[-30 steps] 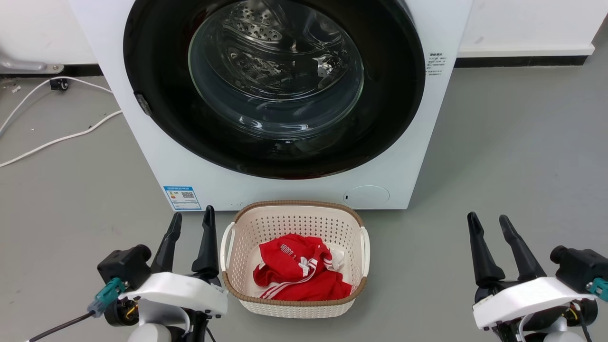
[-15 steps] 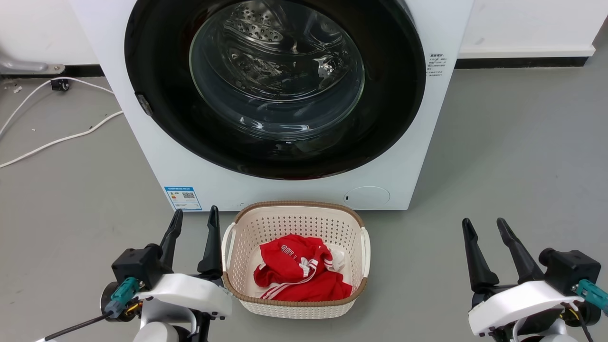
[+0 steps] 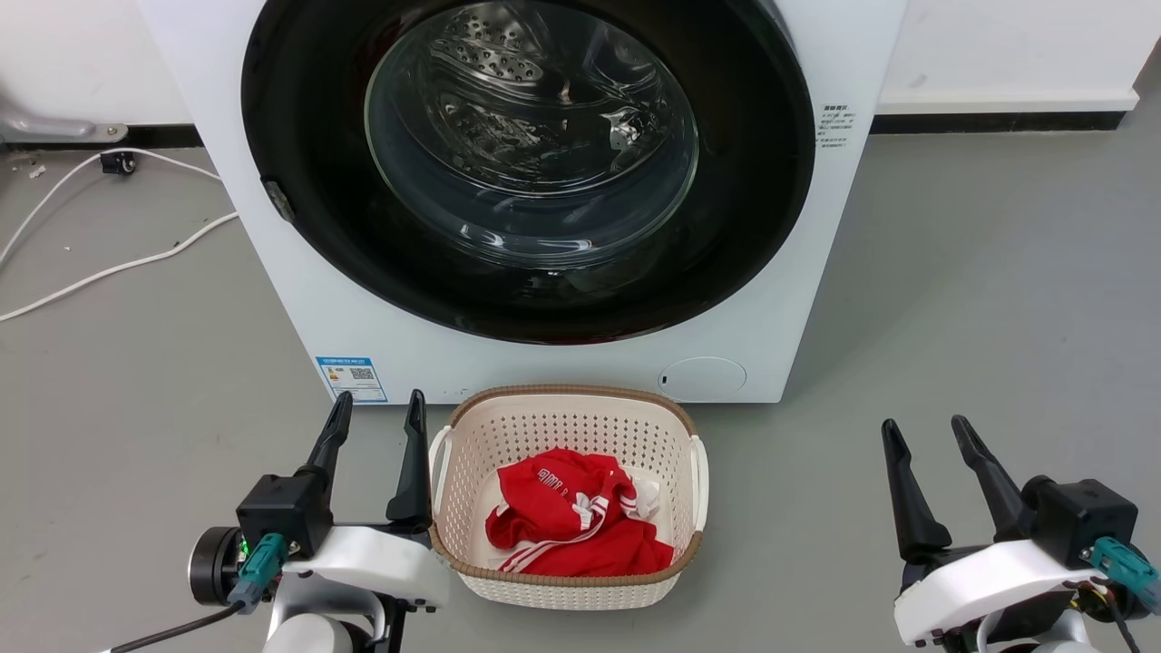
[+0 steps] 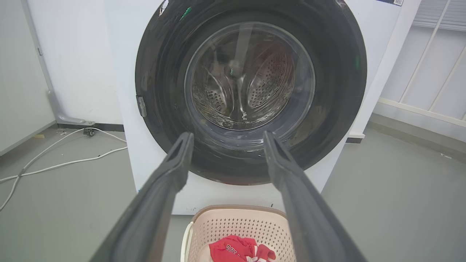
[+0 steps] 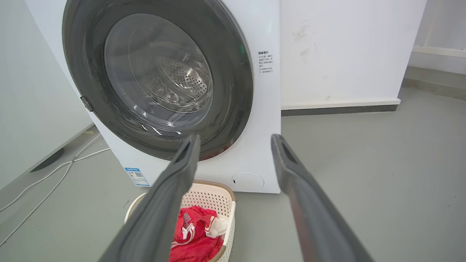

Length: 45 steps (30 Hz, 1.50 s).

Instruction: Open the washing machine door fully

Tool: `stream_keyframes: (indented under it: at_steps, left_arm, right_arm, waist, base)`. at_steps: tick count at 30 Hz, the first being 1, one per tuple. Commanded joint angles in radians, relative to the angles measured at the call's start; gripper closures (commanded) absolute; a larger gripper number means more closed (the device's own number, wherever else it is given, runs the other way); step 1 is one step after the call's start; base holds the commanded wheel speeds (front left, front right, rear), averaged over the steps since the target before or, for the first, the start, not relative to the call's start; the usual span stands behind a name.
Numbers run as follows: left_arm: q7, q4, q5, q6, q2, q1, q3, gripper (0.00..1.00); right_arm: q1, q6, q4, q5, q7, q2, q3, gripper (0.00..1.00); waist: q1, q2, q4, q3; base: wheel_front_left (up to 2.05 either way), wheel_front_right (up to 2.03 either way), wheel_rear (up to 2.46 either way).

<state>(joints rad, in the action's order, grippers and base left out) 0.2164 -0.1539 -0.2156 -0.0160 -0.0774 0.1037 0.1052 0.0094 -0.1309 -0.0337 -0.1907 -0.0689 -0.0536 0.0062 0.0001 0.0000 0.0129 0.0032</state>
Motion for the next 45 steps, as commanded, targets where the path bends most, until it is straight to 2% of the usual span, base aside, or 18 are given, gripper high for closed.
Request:
stream_keyframes:
  at_steps: [1,24,39,40,41,42,45]
  left_arm:
    - [0.010,0.007,0.018,0.005,-0.001,0.011,0.002,0.00]
    - [0.051,0.005,0.160,0.003,0.014,0.008,-0.009,0.00]
    - [0.049,-0.013,0.143,-0.008,0.023,-0.003,-0.021,0.00]
    - [0.049,-0.014,0.143,-0.006,0.023,-0.003,-0.022,0.00]
    - [0.049,-0.015,0.142,-0.007,0.023,-0.004,-0.023,0.00]
    - [0.049,-0.016,0.142,-0.007,0.024,-0.004,-0.023,0.00]
    - [0.049,-0.019,0.141,-0.009,0.024,-0.004,-0.024,0.00]
  right_arm:
    - [0.003,0.000,0.011,0.018,-0.006,0.003,-0.002,0.00]
    - [0.014,0.000,0.022,0.133,-0.029,0.005,0.000,0.00]
    - [0.012,0.000,0.005,0.102,-0.033,0.005,-0.008,0.00]
    - [0.013,0.000,0.002,0.090,-0.030,0.005,-0.007,0.53]
    - [0.012,0.000,0.001,0.089,-0.029,0.005,-0.005,0.84]
    - [0.012,0.000,0.000,0.092,-0.025,0.005,-0.002,1.00]
    - [0.016,0.000,-0.001,0.086,-0.021,0.005,0.006,1.00]
  waist:
    - [-0.0001,0.0000,0.000,0.000]
    - [-0.0001,0.0000,0.002,0.001]
    - [-0.0001,0.0000,0.005,0.001]
    - [-0.0001,0.0000,0.005,0.001]
    - [-0.0001,0.0000,0.005,0.001]
    - [-0.0001,0.0000,0.005,0.001]
    - [-0.0001,0.0000,0.005,0.000]
  base:
    - [0.00,0.00,0.00]
    - [0.00,0.00,0.00]
    - [0.00,0.00,0.00]
    - [0.00,0.00,0.00]
    - [0.00,0.00,0.00]
    - [0.00,0.00,0.00]
    - [0.00,0.00,0.00]
